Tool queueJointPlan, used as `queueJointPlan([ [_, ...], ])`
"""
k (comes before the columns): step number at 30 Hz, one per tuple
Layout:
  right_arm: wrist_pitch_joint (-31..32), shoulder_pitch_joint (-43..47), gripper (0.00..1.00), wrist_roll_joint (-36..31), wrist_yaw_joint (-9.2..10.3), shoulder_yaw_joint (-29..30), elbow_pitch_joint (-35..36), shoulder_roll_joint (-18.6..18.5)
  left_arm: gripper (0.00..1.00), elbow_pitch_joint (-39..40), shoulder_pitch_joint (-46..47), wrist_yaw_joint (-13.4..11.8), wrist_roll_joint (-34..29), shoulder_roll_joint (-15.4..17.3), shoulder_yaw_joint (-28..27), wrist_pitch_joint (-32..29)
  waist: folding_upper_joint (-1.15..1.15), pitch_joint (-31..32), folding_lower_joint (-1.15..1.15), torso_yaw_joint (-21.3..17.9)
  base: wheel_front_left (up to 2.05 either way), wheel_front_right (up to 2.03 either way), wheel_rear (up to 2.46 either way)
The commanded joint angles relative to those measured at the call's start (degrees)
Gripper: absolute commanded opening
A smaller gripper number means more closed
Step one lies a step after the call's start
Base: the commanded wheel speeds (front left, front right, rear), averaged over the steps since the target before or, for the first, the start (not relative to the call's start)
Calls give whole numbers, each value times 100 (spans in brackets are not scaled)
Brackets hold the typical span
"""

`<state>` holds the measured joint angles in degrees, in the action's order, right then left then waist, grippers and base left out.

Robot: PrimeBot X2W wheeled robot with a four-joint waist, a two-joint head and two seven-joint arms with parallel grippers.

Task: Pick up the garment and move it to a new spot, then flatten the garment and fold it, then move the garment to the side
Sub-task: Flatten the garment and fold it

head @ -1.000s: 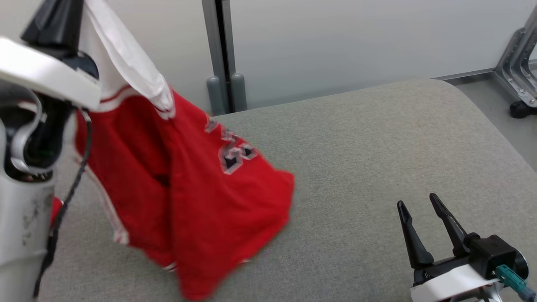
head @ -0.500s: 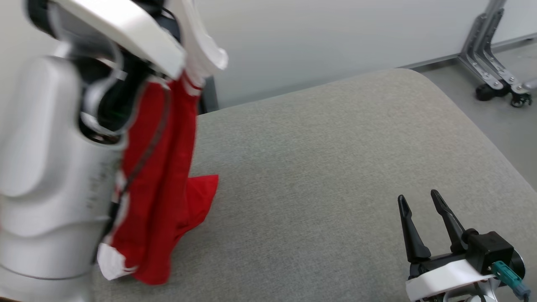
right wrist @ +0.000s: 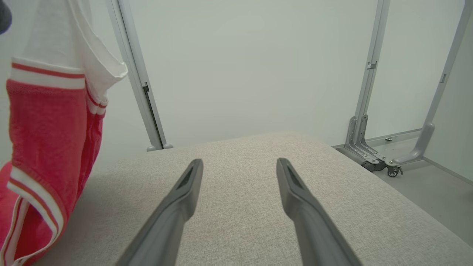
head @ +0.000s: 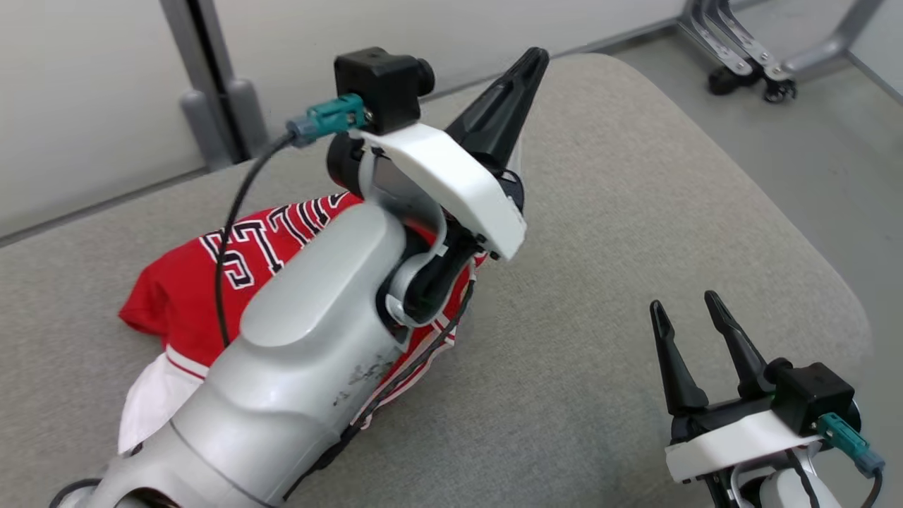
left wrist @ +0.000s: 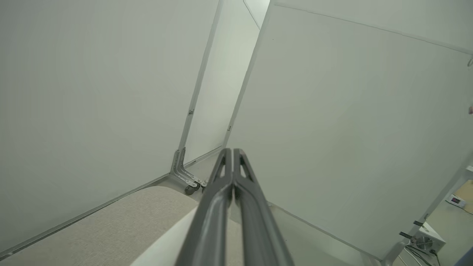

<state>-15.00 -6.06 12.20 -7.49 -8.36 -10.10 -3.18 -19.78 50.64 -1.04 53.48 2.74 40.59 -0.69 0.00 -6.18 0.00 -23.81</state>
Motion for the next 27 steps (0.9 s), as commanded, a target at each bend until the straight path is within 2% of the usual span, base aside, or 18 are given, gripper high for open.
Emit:
queueJointPlan([
  [1, -28, -114, 100, 59, -1, 1, -15, 4, 0, -237, 200, -122, 324, 43, 349, 502, 0, -299, 0, -291, 0, 0, 0],
  [2, -28, -131, 100, 75, -1, 15, -15, 8, 12, -367, 278, -163, 460, 43, 574, 730, 0, -348, 0, -316, 0, 0, 0],
  [3, -28, -151, 100, 96, -1, 27, -17, 13, 43, -513, 350, -215, 568, 43, 786, 880, 0, -393, 0, -334, 0, 0, 0],
  [4, -28, -162, 100, 102, -1, 27, -27, 14, 100, -663, 398, -223, 654, 35, 1011, 952, 0, -416, 0, -353, 0, 0, 0],
  [6, -28, -134, 100, 121, -1, 74, -35, 12, 100, -896, 511, -249, 798, 18, 1382, 1030, 0, -435, 0, -337, 0, 0, 0],
  [10, -28, -17, 100, 121, -1, 184, -41, 18, 100, -1269, 616, -267, 686, 35, 1906, 1203, 0, -394, 0, -167, 0, 0, 0],
  [13, -28, 46, 100, 71, -1, 248, -31, 13, 100, -1409, 451, -309, 601, 31, 1982, 1370, 0, -274, 0, 23, 0, 0, 0],
  [15, -28, 99, 100, -2, -1, 289, -24, 13, 100, -1417, 234, -368, 496, 167, 1956, 1476, 0, -144, 0, 167, 0, 0, 0],
  [19, -28, 225, 100, -133, -1, 367, 14, 12, 100, -1185, -472, -594, 384, 649, 1870, 1559, 0, 108, 0, 456, 0, 0, 0],
  [27, -28, 452, 100, -253, -1, 411, 68, -89, 100, -821, -1975, -1237, 458, 2042, 1581, 1588, 0, 320, 0, 947, 0, 0, 0],
])
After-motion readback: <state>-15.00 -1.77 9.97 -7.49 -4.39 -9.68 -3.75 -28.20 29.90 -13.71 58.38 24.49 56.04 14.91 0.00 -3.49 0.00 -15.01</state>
